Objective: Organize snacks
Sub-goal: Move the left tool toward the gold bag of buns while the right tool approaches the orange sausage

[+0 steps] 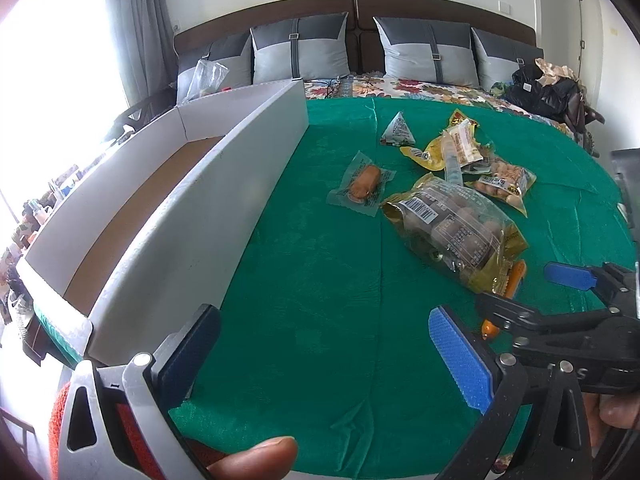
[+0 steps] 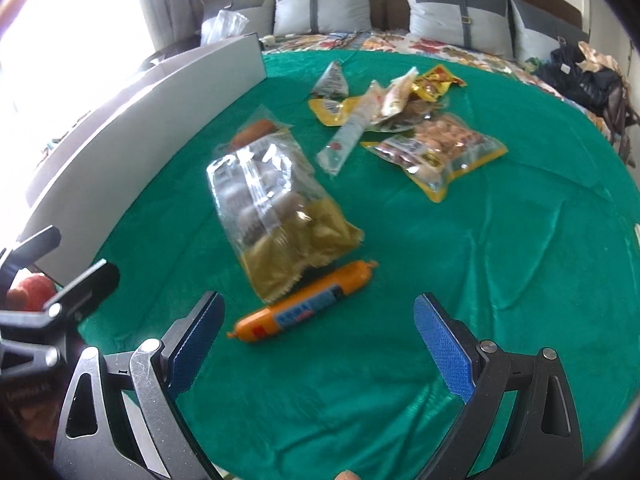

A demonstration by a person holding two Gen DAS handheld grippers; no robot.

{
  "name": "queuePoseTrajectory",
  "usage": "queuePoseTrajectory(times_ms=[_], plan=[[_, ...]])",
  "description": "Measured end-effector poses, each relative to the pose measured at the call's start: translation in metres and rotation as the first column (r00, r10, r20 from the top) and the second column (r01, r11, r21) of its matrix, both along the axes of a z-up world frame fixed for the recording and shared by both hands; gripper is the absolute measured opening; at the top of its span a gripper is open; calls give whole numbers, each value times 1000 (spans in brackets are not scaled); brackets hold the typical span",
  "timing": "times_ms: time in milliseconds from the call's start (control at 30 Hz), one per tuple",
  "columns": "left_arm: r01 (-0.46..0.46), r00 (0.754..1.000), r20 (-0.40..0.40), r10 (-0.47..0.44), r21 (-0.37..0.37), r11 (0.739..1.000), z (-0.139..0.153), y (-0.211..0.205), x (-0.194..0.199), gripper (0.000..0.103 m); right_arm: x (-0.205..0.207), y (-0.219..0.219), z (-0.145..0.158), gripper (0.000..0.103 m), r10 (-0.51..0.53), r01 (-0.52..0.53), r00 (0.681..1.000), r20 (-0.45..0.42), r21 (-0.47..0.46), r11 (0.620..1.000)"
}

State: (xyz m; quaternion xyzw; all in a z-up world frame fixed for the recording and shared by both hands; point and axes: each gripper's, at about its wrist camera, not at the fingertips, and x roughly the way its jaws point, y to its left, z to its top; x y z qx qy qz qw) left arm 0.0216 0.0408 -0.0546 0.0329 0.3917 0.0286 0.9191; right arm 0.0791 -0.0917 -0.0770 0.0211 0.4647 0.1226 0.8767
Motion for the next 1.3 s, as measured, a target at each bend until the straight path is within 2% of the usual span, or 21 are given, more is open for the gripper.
queuePoseTrajectory(times_ms=[100,167,233,400,500,767,933,1033,1200,1267,1300], plan=[[-9,1000,-10,9,-1,1000,-2,5,1,103,7,7,-20,98,-40,36,998,-56,-71,997],[-8,1000,-14,8,-2,1000,-4,6,2,103,-3,6,-21,97,-17,14,1000,-20,-134,991],[-7,1000,-24,7,-5,1000,-7,6,4,103,-11,-6,-19,97,-14,13,1000,-6,-132,991],[10,999,-50,-10,1,1000,-16,-3,8,103,-25,-50,-19,97,-92,92,996,-1,-131,987],[21,997,-80,-20,8,1000,-24,-5,8,103,-21,-63,-23,97,-94,95,995,13,-127,987],[-20,980,-197,17,-13,1000,-55,2,27,103,-16,-64,-26,98,-91,97,994,52,-117,988],[-23,982,-188,16,-33,999,-56,4,27,103,-20,-65,-26,99,-83,90,994,67,-113,990],[-49,977,-214,27,-101,994,-59,12,29,103,-22,-66,-27,99,-81,90,993,81,-111,990],[-58,976,-213,36,-99,993,-58,15,28,103,-19,-65,-27,100,-84,94,992,92,-110,989],[-62,964,-262,34,-101,993,-57,16,33,103,-19,-65,-27,100,-82,93,992,94,-109,990],[-65,950,-311,29,-108,992,-55,15,36,103,-18,-65,-28,100,-81,92,992,96,-109,990]])
